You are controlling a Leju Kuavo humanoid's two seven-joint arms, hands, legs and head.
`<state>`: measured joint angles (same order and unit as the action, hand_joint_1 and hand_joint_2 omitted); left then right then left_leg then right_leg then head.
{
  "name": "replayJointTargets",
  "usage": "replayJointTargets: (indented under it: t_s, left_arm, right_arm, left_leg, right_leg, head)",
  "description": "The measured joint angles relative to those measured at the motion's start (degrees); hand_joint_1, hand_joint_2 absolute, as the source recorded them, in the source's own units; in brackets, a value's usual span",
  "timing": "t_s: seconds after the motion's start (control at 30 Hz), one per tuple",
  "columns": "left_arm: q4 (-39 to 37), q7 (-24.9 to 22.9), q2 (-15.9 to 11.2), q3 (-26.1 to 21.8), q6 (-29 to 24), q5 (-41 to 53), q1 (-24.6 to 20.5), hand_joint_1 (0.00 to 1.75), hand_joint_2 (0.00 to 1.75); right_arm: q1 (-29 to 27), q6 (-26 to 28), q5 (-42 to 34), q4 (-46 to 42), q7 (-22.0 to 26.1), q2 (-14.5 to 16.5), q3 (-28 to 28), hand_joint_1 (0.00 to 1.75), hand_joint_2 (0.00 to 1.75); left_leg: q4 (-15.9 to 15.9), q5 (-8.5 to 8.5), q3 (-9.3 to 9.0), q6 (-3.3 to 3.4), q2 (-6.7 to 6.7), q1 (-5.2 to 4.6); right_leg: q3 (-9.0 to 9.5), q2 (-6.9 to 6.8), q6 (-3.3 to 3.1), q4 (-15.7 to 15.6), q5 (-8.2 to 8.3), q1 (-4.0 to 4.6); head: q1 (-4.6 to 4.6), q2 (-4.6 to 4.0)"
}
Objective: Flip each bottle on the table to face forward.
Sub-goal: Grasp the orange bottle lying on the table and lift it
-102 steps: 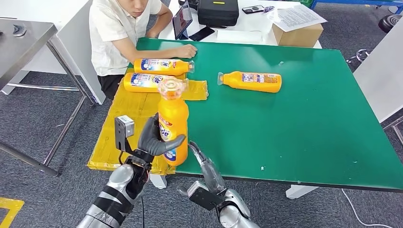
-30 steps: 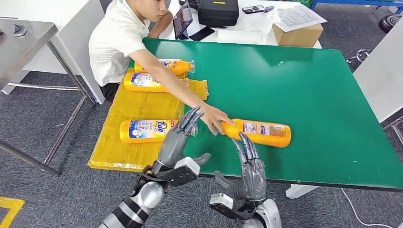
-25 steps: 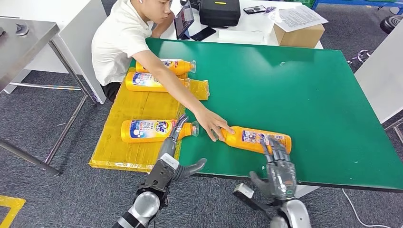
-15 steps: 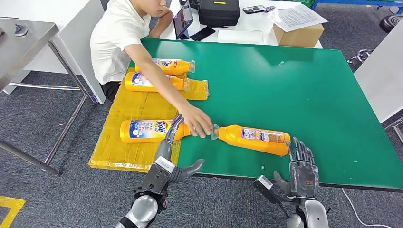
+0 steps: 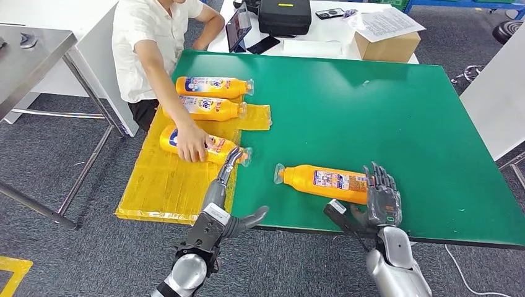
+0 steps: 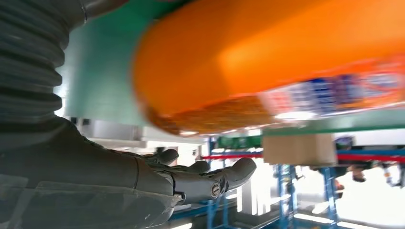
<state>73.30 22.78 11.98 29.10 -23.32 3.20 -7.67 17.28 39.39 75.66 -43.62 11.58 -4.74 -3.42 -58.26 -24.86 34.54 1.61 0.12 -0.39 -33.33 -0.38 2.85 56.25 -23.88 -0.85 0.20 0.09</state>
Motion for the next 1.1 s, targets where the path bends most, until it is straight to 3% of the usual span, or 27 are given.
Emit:
replayJointTargets:
  t_s: [0.27, 0.37, 0.47, 0.6, 0.63, 0.7, 1.1]
  left_arm:
    - [0.71, 0.05, 0.21, 0.95, -0.43, -0.97, -0.02, 0.0, 1.75]
    - [0.73, 0.04, 0.21, 0.99, -0.51, -1.56, -0.05, 0.0, 1.75]
    - [0.73, -0.18, 0.21, 0.98, -0.15, -2.26, -0.08, 0.0, 1.75]
    - [0.75, -1.32, 0.21, 1.04, 1.1, -3.0, -0.33, 0.0, 1.75]
    - [0.77, -1.69, 0.21, 1.06, 1.35, -3.05, -0.42, 0.0, 1.75]
    - [0.82, -2.27, 0.21, 1.1, 1.66, -2.88, -0.59, 0.0, 1.75]
    - [1.68, -4.76, 0.21, 1.38, 3.82, -2.33, -0.72, 0.0, 1.75]
  right_arm:
    - [6.31, -2.33, -0.02, 7.21, -1.39, -0.15, -7.14, 0.0, 1.75]
    - [7.96, -5.19, -0.77, 9.25, -2.54, -0.2, -8.65, 0.0, 1.75]
    - [9.9, -11.34, -2.83, 11.07, -4.17, -0.4, -9.58, 0.0, 1.75]
    - [12.78, -22.22, -5.44, 13.34, -7.41, -0.8, -10.36, 1.52, 1.75]
    - [13.38, -24.35, -5.72, 13.87, -8.27, -0.91, -10.59, 1.61, 1.75]
    - [14.28, -27.37, -5.85, 14.64, -9.85, -1.13, -11.12, 1.74, 1.75]
    - [16.69, -33.44, -6.16, 15.84, -13.11, -2.15, -13.55, 1.75, 1.75]
  left_leg:
    - [0.0, 0.03, 0.0, -0.01, 0.0, 0.01]
    - [0.0, 0.02, -0.03, -0.01, 0.0, 0.01]
    - [0.0, -0.04, -0.26, -0.01, 0.17, 0.01]
    - [0.02, -0.21, -0.88, -0.06, 0.4, 0.03]
    - [0.03, -0.26, -1.07, -0.05, 0.41, 0.04]
    - [0.04, -0.33, -1.32, -0.04, 0.41, 0.05]
    - [0.03, -0.11, -1.53, 0.18, 0.29, 0.04]
  right_leg:
    - [0.02, -0.01, 0.0, 0.01, 0.0, 0.01]
    - [0.03, 0.0, 0.0, 0.0, 0.0, 0.01]
    - [0.15, 0.09, 0.0, -0.05, 0.0, 0.01]
    - [0.26, 0.31, -0.05, -0.15, -0.09, 0.03]
    - [0.3, 0.32, -0.07, -0.18, -0.15, 0.03]
    - [0.48, 0.32, -0.08, -0.2, -0.24, 0.04]
    - [0.91, 0.28, 0.03, -0.31, -0.03, 0.03]
  head:
    - [0.0, 0.0]
    - [0.0, 0.0]
    - [0.0, 0.0]
    - [0.02, 0.0]
    - [0.02, 0.0]
    - [0.02, 0.0]
    - [0.01, 0.0]
